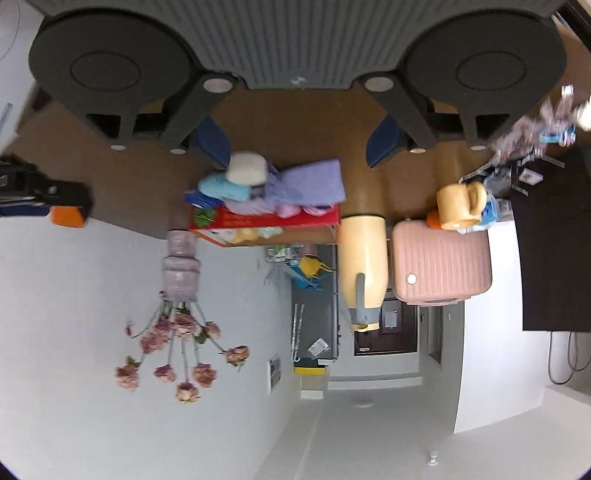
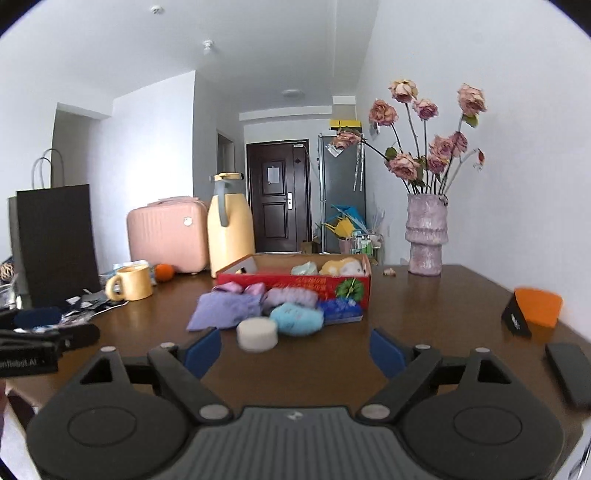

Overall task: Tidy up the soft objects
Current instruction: 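Withdraw both grippers from the box toward the purple pouch, then close the left gripper on the purple drawstring pouch while the right gripper grasps it too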

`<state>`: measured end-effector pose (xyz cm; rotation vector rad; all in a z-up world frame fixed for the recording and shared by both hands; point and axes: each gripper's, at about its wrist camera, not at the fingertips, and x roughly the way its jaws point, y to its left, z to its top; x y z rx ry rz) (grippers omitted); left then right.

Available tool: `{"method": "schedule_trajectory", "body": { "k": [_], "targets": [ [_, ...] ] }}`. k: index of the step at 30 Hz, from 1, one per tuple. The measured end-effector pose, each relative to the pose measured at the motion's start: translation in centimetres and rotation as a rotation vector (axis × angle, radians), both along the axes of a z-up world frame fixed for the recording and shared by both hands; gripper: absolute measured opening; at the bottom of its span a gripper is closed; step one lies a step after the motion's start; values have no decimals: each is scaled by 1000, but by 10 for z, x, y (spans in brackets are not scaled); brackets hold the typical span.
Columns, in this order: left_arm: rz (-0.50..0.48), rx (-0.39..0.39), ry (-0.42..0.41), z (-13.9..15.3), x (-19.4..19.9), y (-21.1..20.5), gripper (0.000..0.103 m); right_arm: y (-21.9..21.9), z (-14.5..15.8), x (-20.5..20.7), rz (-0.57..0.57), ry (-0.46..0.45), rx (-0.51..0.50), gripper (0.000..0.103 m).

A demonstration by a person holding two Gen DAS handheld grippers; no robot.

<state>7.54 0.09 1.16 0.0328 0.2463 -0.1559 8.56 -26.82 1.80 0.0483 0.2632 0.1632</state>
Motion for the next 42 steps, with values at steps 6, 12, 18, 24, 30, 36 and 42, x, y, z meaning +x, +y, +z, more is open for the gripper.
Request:
{"method": "schedule_trajectory", "body": {
  "k": [6,12,18,24,30,36,42],
  "targets": [
    [-27,28,-9,-4,-9,-5,90,7,-9,-5,38,39,28,88],
    [-9,-8,51,-12,11,4,90,14,-17,12,41,71,20,88],
    [22,-34,100,-15,45,13,90,13,-24,38,18,106,16,88],
    [31,-48,142,-18,83,19,90,15,-27,73,21,134,12,88],
    [-8,-158,229,-11,168,42,84,24,-18,149,107,168,56,86],
    [-40,-166,290,-17,274,49,81,45,-24,274,212,263,128,75],
    [-107,-318,425,-48,335,65,54,65,-48,359,251,384,182,61]
  ]
}}
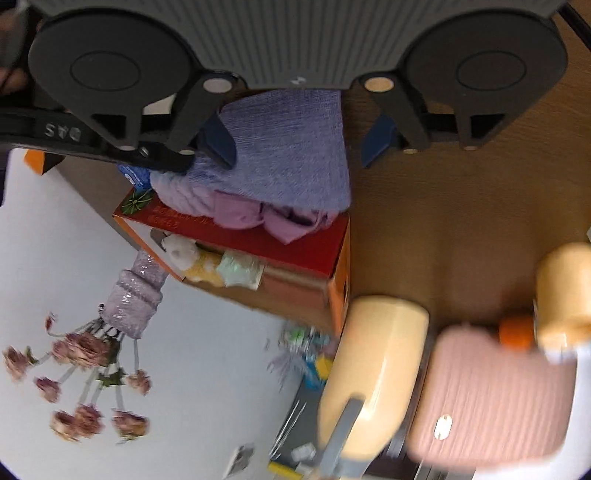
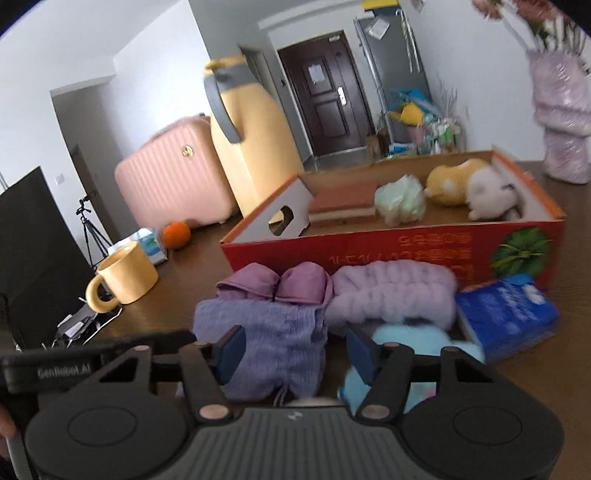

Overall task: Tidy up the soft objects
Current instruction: 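Close the left gripper on the purple drawstring pouch while the right gripper grasps it too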

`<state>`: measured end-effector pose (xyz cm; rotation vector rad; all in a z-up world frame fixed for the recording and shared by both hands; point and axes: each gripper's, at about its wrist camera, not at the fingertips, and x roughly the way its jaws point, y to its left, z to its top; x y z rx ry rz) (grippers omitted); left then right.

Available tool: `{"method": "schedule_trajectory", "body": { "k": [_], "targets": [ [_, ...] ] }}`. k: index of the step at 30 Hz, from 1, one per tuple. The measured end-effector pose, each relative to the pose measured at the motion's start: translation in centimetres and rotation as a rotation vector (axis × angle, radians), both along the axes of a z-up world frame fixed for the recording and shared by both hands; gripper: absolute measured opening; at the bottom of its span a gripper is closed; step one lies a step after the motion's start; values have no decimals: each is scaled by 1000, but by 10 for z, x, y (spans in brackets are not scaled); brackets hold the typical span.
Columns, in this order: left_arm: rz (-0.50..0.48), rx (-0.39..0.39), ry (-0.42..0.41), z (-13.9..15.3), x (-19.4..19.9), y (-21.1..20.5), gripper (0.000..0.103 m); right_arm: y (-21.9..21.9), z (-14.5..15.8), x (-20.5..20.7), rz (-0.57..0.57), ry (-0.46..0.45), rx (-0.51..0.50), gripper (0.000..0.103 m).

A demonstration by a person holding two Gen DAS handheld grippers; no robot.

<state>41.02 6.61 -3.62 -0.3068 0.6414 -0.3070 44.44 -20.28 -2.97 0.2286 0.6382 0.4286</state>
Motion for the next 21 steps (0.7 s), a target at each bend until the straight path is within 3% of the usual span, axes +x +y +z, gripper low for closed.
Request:
{"method": "schedule_trajectory", "body": {
  "k": [1,2,5,7,9,13,17,21],
  "targets": [
    [-8,-27,20,-6,4,3,37,4,-3,7,0,8,-6,60],
    [-14,-44,41,-11,8,5,37,7,-7,13,3,14,-16,57],
    [-48,-122,75,-17,11,11,23,14,-19,22,31,44,-18,32],
    [-71,-133,60,-15,10,12,13,17,-19,20,25,24,-48,28],
    [-80,-128,41,-12,6,11,9,16,-16,18,35,26,-25,17],
    [-76,-105,1,1,-9,7,6,22,-1,2,32,-45,-66,12],
    [-84,-42,-83,32,-62,1,5,23,37,-59,71,-169,-112,12],
    [-118,-40,-96,44,-129,-8,5,7,46,-125,85,-149,-92,13]
  ]
}}
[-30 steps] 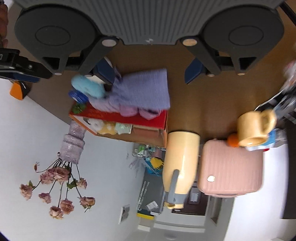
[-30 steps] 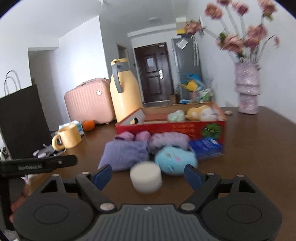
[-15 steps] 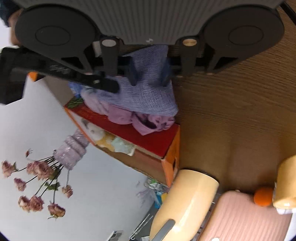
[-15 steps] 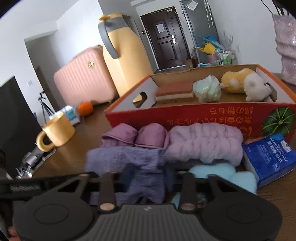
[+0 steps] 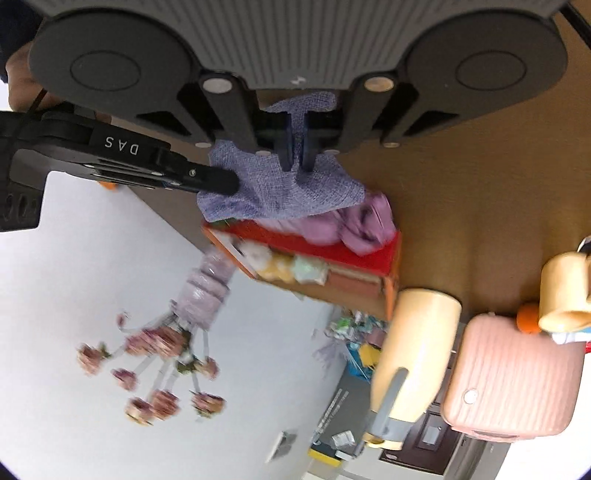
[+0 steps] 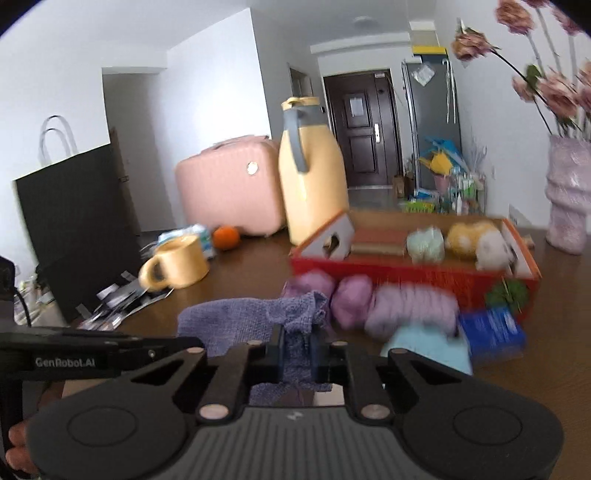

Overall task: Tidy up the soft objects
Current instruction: 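Close the left gripper on the purple drawstring pouch while the right gripper grasps it too, then carry the purple pouch with both grippers into the box and open them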

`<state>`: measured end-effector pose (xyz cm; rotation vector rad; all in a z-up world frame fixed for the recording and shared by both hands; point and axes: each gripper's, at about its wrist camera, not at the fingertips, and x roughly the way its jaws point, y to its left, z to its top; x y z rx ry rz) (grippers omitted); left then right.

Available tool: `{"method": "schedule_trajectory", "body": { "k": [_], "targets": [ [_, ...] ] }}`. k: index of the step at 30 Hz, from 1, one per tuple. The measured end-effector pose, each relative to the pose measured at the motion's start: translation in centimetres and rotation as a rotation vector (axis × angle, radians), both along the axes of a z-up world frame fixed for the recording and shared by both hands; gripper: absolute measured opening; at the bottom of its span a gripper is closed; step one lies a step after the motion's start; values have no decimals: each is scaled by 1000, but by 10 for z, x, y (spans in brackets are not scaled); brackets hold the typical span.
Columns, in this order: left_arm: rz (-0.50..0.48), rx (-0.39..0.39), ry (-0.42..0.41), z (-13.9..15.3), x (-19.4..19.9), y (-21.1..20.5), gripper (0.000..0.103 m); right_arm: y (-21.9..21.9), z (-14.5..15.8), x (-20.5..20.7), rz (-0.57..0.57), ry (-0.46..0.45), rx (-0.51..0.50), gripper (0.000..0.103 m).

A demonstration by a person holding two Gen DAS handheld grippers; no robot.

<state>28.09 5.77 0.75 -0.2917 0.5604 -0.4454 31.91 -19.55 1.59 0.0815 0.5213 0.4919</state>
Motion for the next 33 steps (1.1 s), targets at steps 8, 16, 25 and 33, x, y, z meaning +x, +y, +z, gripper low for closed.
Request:
{"method": "schedule_trajectory", "body": {
  "k": [8,16,25,33],
  "targets": [
    [-32,39,102,-38,-72,-36,17,-49,-44,-80,-120,226,76,22],
    [-15,73,54,-41,-87,-40,55,-58,-51,-108,-185,113,38,45],
    [-72,23,89,-50,-74,-46,11,-56,-66,-91,-182,153,78,13],
    [-85,17,42,-34,-59,-46,9,-58,-50,-80,-165,74,92,7]
  ]
}}
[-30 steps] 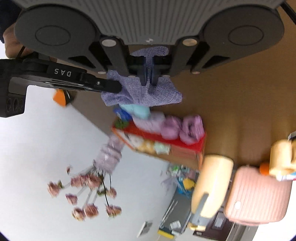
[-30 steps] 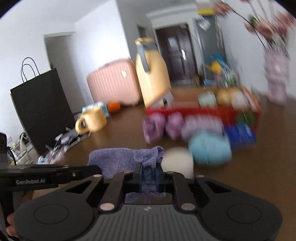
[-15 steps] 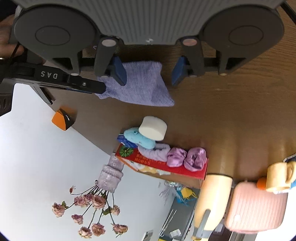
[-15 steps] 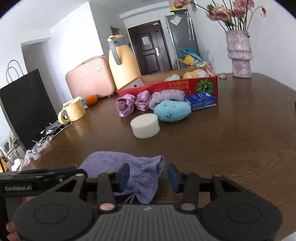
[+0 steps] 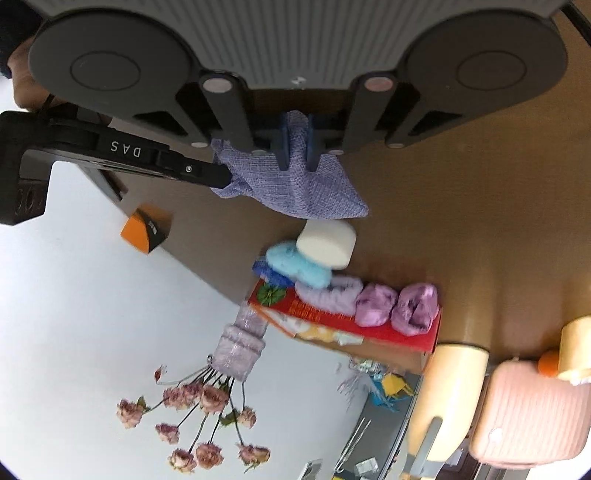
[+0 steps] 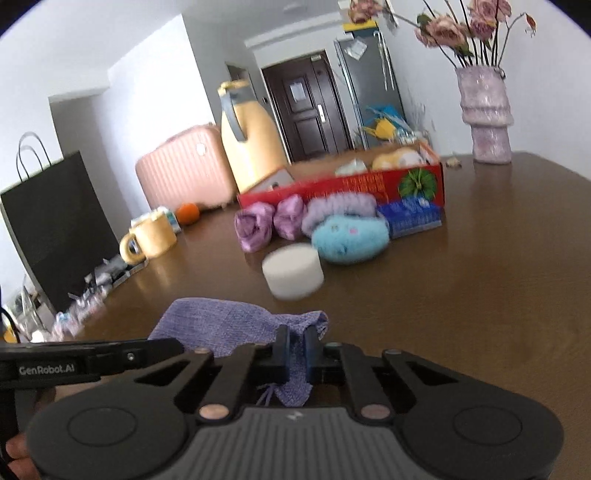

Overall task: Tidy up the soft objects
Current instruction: 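Carry the purple pouch with both grippers into the box and open them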

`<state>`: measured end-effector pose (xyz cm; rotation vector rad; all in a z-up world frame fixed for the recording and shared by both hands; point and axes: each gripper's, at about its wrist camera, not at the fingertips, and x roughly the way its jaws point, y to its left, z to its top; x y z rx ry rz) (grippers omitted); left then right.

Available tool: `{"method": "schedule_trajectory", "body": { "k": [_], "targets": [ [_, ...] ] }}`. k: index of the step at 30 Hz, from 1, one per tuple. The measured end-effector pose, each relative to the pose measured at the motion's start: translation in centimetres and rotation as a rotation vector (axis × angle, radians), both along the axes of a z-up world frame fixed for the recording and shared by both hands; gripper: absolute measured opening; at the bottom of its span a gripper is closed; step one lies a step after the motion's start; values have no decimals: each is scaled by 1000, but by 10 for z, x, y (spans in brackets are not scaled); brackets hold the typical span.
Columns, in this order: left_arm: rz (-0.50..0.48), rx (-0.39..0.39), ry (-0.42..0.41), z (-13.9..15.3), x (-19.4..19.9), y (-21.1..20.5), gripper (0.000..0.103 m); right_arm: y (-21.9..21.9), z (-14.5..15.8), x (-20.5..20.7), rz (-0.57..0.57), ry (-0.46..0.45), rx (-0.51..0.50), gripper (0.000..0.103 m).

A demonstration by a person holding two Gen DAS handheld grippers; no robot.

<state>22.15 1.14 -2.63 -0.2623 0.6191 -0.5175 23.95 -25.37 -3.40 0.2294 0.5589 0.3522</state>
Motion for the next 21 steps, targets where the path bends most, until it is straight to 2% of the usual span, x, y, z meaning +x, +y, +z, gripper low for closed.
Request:
{"method": "schedule_trajectory", "body": {
  "k": [2,5,8,11,13,16,19,21],
  "targets": [
    [-14,-22,-29,15,15,3,9,-5,15,16,6,-14,23,7],
    [-28,-17,-72,45,58,5,9,-9,48,64,20,-45,30,6],
    [-16,18,-114,77,133,5,9,3,82,136,29,-97,-36,6],
    [23,98,-77,89,224,-1,9,20,99,230,25,-50,-94,6],
    [65,185,-11,82,289,-7,9,31,96,292,22,22,-121,6],
    [133,255,81,59,357,-11,10,45,73,370,9,166,-117,6],
    [157,338,93,43,391,-20,12,62,55,409,-4,202,-188,6],
    [125,396,90,36,401,-28,15,69,44,420,-22,211,-228,8]
  ]
}}
